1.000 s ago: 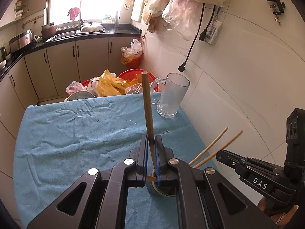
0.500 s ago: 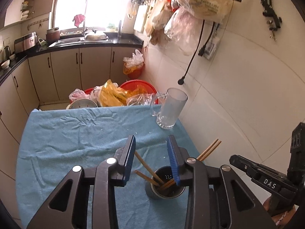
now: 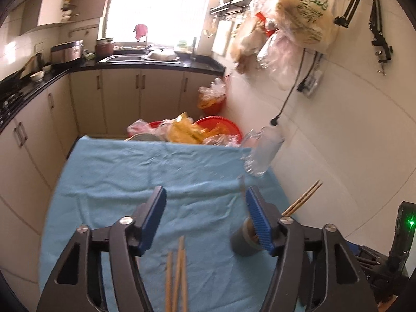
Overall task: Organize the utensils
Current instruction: 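Move both tools back over the remaining chopsticks on the towel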
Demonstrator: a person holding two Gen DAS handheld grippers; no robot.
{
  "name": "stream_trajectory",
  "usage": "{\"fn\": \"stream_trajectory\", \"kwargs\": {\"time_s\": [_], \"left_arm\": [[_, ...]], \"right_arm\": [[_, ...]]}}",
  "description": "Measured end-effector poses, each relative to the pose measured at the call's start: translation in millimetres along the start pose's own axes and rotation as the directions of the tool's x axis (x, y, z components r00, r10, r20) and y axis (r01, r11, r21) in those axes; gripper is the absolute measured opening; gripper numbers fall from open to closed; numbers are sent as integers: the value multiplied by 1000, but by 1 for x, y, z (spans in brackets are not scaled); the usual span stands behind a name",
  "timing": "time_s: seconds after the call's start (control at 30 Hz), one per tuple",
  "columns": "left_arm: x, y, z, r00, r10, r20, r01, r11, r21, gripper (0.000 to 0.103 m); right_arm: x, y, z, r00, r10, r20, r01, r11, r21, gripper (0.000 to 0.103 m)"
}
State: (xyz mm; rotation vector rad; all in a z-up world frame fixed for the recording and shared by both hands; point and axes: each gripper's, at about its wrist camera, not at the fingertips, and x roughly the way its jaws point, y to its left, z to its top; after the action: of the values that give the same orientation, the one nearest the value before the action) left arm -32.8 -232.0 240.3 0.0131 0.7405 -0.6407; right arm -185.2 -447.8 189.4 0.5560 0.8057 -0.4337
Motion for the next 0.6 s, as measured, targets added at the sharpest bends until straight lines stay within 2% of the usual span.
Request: {"fn": "stream_trajectory", "kwargs": {"time_s": [0.1,0.23,0.43,0.6], "left_arm": [[-8,18,-25,999,51,-14,-51,999,-13,78],[-18,42,-54,993,112,-40,-114,992,-48,86],[-33,83,-104,979,166,-118,-181,975,-130,86],[-50,108,-122,971,192,-145,-216,960,-176,86]], "right_arm": [[13,14,-22,999,-14,-45,12,999,-45,85],[33,35,-51,992,-39,-120,25,992,-120,86],[51,66,-72,982,-20,-188,-20,978,-209,86],[56,95,-81,978,7,-208,-61,965,-255,86]]}}
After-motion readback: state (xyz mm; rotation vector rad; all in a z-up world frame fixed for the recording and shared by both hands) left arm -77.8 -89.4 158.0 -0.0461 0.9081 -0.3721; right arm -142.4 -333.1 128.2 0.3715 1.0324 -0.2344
